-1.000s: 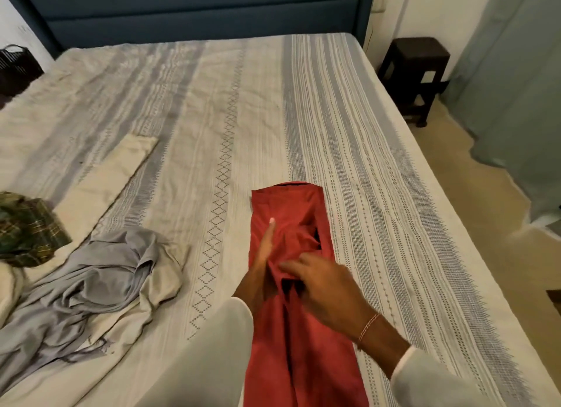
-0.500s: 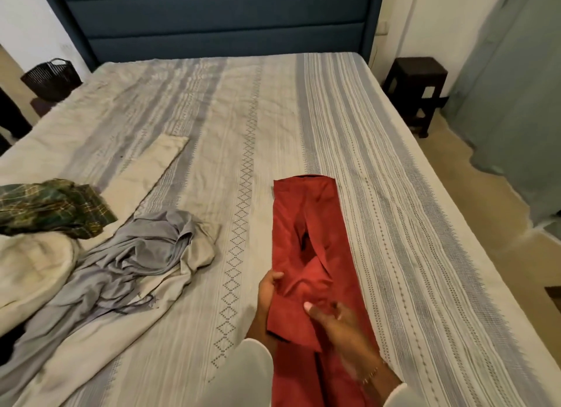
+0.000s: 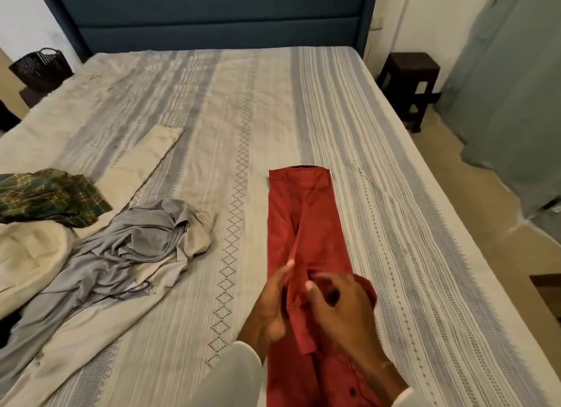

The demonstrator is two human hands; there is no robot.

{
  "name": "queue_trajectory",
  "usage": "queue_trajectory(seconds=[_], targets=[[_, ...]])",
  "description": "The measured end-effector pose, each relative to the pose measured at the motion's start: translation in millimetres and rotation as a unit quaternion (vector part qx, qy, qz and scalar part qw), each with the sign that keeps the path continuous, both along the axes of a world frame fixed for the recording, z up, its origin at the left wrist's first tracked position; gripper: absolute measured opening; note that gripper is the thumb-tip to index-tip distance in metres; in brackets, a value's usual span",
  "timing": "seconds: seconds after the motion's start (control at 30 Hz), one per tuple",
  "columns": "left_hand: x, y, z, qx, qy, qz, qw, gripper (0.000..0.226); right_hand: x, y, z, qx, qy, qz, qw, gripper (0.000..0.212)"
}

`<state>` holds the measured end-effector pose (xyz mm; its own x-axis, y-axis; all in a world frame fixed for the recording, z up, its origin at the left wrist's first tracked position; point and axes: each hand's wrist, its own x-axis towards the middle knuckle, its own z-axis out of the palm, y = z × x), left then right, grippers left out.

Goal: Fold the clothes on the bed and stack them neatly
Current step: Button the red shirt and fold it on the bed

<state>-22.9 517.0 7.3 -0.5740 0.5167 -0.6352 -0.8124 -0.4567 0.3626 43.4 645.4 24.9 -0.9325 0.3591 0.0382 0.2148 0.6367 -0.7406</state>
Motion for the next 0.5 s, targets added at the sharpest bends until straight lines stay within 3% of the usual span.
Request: queue_trajectory(seconds=[0.07, 0.13, 0.2, 0.23, 0.33, 0.37, 0.4, 0.5], targets=[[0.3, -6.1, -5.3, 0.005, -0.008, -0.001, 1.0, 0.035, 6.8, 12.0, -21.7, 0.006, -0.042, -0.089, 0.995, 0.049], [2.3, -6.9, -13.7, 0.006, -0.015, 0.009, 1.0, 0.038, 4.7, 18.4, -45.4, -0.192, -0.164, -0.104, 0.962, 0.078], [6.4, -7.4, -20.6, 0.021, -0.029, 0.031, 0.999, 0.05, 2.5, 21.9, -59.5, -0.469, -0.222, -0.155, 0.841, 0.093], [6.7, -9.4, -24.8, 0.029, -0.036, 0.036, 0.998, 0.056, 3.7, 24.2, -60.2, -0.551, -0.222, -0.175, 0.785, 0.095], [6.4, -18.1, -36.2, 0.04, -0.041, 0.041, 0.997, 0.058, 8.7, 30.6, -61.8, -0.681, -0.191, -0.192, 0.68, 0.09], [9.3, -21.1, -36.4, 0.035, -0.041, 0.038, 0.998, 0.058, 10.2, 31.4, -63.2, -0.706, -0.167, -0.188, 0.663, 0.082], [11.4, -23.1, -38.6, 0.029, -0.037, 0.03, 0.998, 0.056, 10.8, 30.0, -63.6, -0.701, -0.155, -0.18, 0.672, 0.072], [21.7, -27.7, -43.3, -0.051, -0.007, -0.016, 0.999, 0.041, 12.4, 16.0, -70.9, -0.596, -0.206, -0.171, 0.757, 0.049]])
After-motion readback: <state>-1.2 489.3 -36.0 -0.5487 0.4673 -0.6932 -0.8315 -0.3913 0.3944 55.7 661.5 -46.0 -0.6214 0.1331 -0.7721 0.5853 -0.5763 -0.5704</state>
